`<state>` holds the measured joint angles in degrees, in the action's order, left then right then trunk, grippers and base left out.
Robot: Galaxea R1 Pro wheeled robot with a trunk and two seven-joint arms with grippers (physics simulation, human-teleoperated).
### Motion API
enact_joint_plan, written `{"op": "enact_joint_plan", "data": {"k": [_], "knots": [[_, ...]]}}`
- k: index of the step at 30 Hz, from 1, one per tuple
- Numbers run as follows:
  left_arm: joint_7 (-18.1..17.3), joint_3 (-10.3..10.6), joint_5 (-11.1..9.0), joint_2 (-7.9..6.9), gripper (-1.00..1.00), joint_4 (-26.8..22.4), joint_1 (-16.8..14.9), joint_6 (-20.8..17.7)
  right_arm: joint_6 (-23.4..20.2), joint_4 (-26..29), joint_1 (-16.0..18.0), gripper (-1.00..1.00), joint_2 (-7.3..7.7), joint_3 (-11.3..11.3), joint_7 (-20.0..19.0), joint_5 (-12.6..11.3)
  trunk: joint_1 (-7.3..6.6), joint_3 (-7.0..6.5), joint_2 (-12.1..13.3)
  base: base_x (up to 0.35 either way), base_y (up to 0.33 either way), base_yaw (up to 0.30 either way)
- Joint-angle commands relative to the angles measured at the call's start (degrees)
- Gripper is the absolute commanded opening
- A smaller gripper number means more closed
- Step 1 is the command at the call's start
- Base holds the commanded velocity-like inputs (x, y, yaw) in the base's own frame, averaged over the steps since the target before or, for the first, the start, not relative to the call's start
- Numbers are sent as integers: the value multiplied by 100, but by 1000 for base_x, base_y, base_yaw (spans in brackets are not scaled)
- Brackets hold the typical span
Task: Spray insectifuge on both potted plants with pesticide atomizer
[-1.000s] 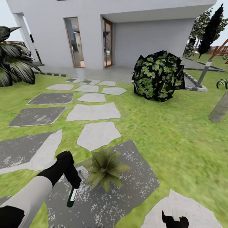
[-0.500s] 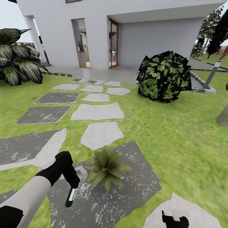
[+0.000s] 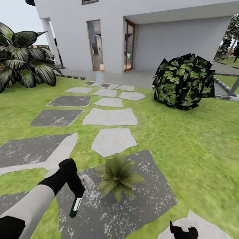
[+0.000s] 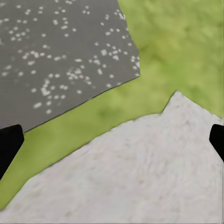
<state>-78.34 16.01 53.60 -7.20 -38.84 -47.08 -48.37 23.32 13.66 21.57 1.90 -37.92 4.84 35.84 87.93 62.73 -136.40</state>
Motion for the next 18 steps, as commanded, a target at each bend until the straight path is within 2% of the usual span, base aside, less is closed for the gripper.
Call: {"op": "enact_joint_plan", "data": {"k": [1,10,14,16,18], "knots": [[-50,20,36,-2,-100,-9,0,-58,24,-7,6,100,2,-32,25,62,1,5,-2,215,-163,3],[-42,43,36,-1,-100,15,7,-58,24,-8,6,100,3,-40,25,63,1,5,-2,219,-193,1],[-28,57,36,-1,-100,56,15,-55,24,-4,6,100,3,-40,25,63,1,5,-2,74,-109,0],[-3,55,33,-4,-100,78,76,-44,24,-4,6,100,3,-40,25,63,1,5,-2,10,-16,0],[66,50,30,-21,-100,86,371,-33,24,-8,6,100,2,-40,25,63,1,5,-2,2,-3,0]]}}
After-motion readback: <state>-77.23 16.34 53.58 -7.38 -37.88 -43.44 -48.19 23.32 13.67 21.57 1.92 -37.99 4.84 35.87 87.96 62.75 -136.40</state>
